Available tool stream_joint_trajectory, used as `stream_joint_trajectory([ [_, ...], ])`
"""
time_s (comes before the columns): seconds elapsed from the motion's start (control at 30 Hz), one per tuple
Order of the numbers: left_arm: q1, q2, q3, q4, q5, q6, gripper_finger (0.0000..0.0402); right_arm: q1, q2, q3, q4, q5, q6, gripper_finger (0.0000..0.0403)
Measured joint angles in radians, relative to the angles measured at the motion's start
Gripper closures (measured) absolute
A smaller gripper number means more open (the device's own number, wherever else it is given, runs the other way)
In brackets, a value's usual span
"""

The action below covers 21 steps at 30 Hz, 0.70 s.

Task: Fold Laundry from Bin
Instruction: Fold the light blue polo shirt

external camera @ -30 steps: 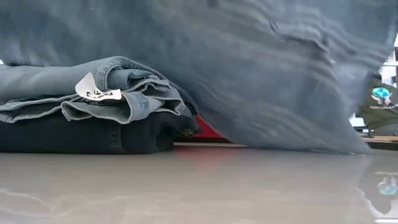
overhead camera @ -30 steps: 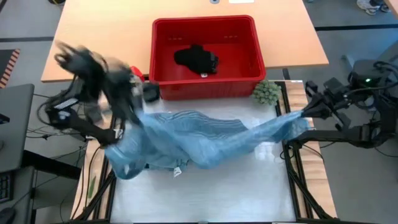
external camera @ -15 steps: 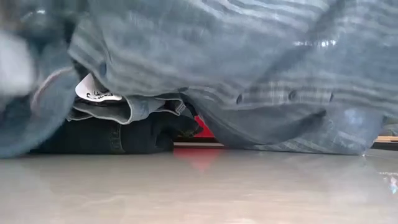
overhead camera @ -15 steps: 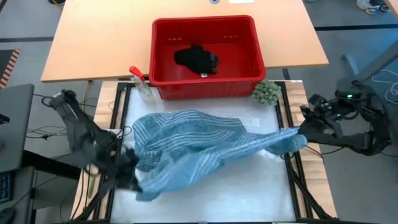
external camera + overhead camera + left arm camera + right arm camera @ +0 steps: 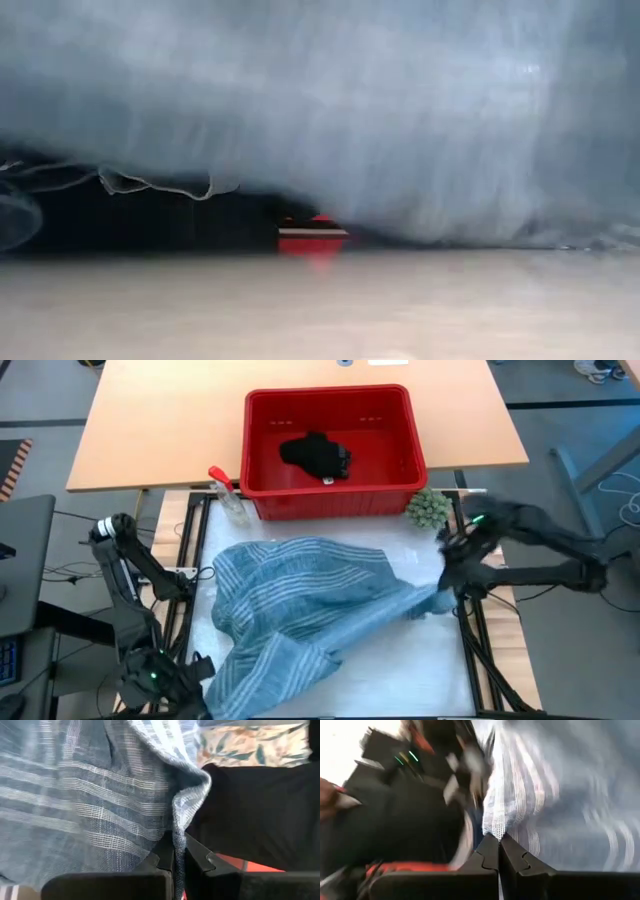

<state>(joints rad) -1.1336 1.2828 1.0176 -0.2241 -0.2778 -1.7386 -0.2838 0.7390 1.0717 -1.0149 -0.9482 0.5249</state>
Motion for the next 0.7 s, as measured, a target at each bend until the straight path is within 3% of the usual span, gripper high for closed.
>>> stream_joint_trajectory([
  [0.1,0.001,0.032,0.0,-0.012,0.053,-0.003,0.0401,0.101,0.063,-0.1,-0.047,0.001,-0.025,0.0384],
  [0.23,0.038,0.011,0.0,-0.128,0.057,0.082,0.0402,0.169,0.144,-0.164,0.04,0.045,-0.087,0.0384],
  [0.33,0.079,-0.045,0.0,-0.299,0.021,0.154,0.0401,0.155,0.206,-0.162,0.14,0.092,-0.112,0.0384],
  [0.4,0.113,-0.091,0.0,-0.419,0.005,0.195,0.0402,0.13,0.246,-0.162,0.159,0.179,-0.115,0.0384],
  [0.57,0.181,-0.212,0.0,-0.658,-0.052,0.262,0.0401,0.061,0.337,-0.162,0.06,0.357,-0.142,0.0384],
  [0.7,0.208,-0.285,0.0,-0.802,-0.007,0.236,0.0401,0.026,0.398,-0.162,-0.062,0.458,-0.16,0.0384],
])
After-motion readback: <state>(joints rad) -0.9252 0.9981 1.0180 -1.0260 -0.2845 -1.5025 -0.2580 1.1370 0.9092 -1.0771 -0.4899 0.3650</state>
